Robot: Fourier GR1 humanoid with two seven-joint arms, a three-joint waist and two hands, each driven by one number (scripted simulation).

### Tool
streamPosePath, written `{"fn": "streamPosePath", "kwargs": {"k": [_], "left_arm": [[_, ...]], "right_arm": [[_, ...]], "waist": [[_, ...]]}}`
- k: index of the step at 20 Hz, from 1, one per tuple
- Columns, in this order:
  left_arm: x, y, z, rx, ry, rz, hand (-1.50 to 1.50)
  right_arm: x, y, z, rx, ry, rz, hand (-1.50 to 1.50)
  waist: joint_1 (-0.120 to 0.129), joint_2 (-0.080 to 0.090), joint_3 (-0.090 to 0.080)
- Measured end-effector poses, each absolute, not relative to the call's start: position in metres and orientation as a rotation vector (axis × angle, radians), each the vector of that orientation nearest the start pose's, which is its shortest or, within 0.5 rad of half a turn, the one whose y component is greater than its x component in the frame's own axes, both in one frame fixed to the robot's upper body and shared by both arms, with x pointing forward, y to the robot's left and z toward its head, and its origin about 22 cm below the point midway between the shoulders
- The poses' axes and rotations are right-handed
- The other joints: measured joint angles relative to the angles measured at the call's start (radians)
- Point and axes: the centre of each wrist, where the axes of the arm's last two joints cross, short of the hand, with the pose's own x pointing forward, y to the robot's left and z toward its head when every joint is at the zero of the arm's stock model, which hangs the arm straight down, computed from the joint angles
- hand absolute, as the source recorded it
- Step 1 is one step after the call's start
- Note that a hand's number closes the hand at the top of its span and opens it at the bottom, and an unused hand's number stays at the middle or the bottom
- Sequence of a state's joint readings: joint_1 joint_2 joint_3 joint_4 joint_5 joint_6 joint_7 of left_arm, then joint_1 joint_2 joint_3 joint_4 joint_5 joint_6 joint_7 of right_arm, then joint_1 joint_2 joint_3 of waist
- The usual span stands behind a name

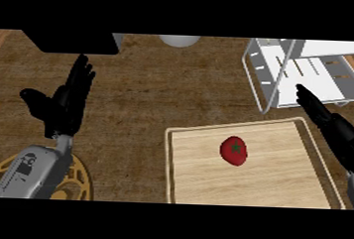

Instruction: Pick the tomato from the tray and place it in the tiered basket

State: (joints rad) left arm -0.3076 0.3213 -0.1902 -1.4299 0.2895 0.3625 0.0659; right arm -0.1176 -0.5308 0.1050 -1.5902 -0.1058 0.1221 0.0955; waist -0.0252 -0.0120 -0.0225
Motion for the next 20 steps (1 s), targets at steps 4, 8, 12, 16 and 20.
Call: {"fn": "streamPosePath", "kwargs": {"k": [4,8,12,16,20], "left_arm": [[0.304,0.234,0.054,0.161,-1.633,0.010,0.00],[0.298,0.238,0.046,0.214,-1.638,-0.015,0.00],[0.290,0.229,0.037,0.213,-1.644,-0.046,0.00],[0.280,0.219,0.029,0.214,-1.647,-0.072,0.00],[0.272,0.214,0.025,0.218,-1.646,-0.081,0.00]], "right_arm": [[0.262,-0.312,0.083,-0.143,-1.696,0.273,1.50],[0.257,-0.321,0.088,-0.173,-1.860,-0.150,-1.50],[0.244,-0.301,0.057,0.079,-1.830,-0.475,-1.50],[0.203,-0.302,0.041,0.264,-1.892,-0.496,-1.50],[0.153,-0.326,0.049,0.227,-1.936,-0.350,-1.50]], "waist": [[-0.005,0.000,0.016],[-0.041,-0.017,0.032],[-0.024,-0.005,0.031],[-0.013,0.001,0.027],[-0.008,0.003,0.024]]}}
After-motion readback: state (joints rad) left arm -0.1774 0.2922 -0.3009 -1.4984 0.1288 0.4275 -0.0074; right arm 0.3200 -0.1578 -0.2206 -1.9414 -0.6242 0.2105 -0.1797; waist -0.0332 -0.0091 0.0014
